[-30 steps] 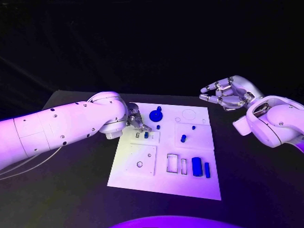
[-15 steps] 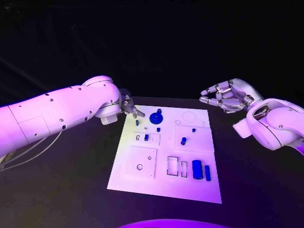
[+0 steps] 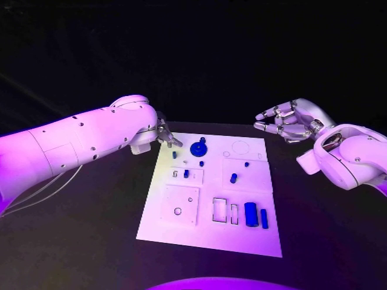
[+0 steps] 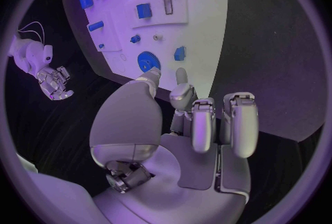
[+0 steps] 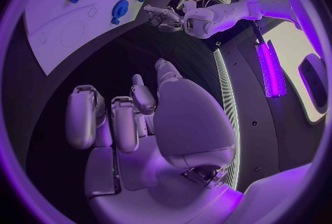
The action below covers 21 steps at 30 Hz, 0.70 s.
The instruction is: Assemble the parts on the task board
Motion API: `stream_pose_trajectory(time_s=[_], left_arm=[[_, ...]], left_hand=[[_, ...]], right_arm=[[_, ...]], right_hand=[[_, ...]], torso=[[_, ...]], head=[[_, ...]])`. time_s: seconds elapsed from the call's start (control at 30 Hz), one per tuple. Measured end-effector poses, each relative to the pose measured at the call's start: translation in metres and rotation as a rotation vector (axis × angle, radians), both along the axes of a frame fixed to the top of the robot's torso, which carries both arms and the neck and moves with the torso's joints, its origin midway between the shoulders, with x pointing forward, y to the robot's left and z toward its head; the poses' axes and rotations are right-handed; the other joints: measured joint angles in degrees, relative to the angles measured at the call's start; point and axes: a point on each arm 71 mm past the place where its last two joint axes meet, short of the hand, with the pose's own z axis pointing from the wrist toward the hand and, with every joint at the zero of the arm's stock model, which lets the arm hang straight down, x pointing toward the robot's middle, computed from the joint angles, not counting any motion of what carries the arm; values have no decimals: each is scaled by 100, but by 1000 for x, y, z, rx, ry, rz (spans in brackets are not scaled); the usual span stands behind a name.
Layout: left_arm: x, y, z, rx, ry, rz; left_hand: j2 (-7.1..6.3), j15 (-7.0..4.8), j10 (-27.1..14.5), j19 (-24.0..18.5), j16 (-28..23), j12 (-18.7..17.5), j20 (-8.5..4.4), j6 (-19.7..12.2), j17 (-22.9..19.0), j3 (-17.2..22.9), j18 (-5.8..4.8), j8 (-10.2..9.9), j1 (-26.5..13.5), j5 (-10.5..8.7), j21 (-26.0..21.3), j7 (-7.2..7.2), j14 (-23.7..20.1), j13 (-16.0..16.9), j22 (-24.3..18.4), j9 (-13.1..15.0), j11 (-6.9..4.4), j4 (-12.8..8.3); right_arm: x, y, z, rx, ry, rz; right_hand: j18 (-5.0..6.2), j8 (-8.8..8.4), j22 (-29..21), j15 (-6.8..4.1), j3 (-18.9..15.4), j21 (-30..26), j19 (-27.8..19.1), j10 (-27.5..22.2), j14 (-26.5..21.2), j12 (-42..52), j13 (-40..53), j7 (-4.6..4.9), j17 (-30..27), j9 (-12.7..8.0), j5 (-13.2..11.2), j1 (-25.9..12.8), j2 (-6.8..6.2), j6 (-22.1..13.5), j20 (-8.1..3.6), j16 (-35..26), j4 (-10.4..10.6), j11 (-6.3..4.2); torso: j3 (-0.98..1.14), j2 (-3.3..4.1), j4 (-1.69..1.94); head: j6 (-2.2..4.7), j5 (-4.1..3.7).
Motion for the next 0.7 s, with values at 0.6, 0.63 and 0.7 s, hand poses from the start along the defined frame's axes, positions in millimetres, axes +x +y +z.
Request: stream_pose_trajectory(time_s=[0.6, 0.63, 0.7], left_arm=[[7, 0, -14, 42, 40, 5], [7, 0, -15, 43, 43, 4], [7, 0, -16, 45, 46, 4]], left_hand=[[23, 0, -20, 0, 0, -22, 0, 0, -1, 0, 0, -24, 23, 0, 0, 0, 0, -18, 0, -32, 20, 0], [23, 0, -20, 0, 0, -22, 0, 0, -1, 0, 0, -24, 23, 0, 0, 0, 0, -18, 0, -32, 20, 0], [23, 0, -20, 0, 0, -22, 0, 0, -1, 0, 0, -24, 23, 0, 0, 0, 0, -18, 0, -39, 20, 0]], right_arm=[[0, 1, 0, 1, 0, 2], [0, 1, 0, 1, 0, 3], [0, 1, 0, 1, 0, 3]], right_hand=[[0, 0, -1, 0, 0, 0, 0, 0, 0, 0, 0, 0, 4, 0, 0, 0, 0, 0, 0, 0, 0, 0], [0, 0, -2, 0, 0, 0, 0, 0, 0, 0, 0, 0, 4, 0, 0, 0, 0, 0, 0, 0, 0, 0], [0, 0, -2, 0, 0, 0, 0, 0, 0, 0, 0, 0, 4, 0, 0, 0, 0, 0, 0, 0, 0, 0]], torso=[[4, -10, 1], [3, -10, 1], [5, -10, 1]], head=[[-21, 9], [-21, 9], [-24, 8]])
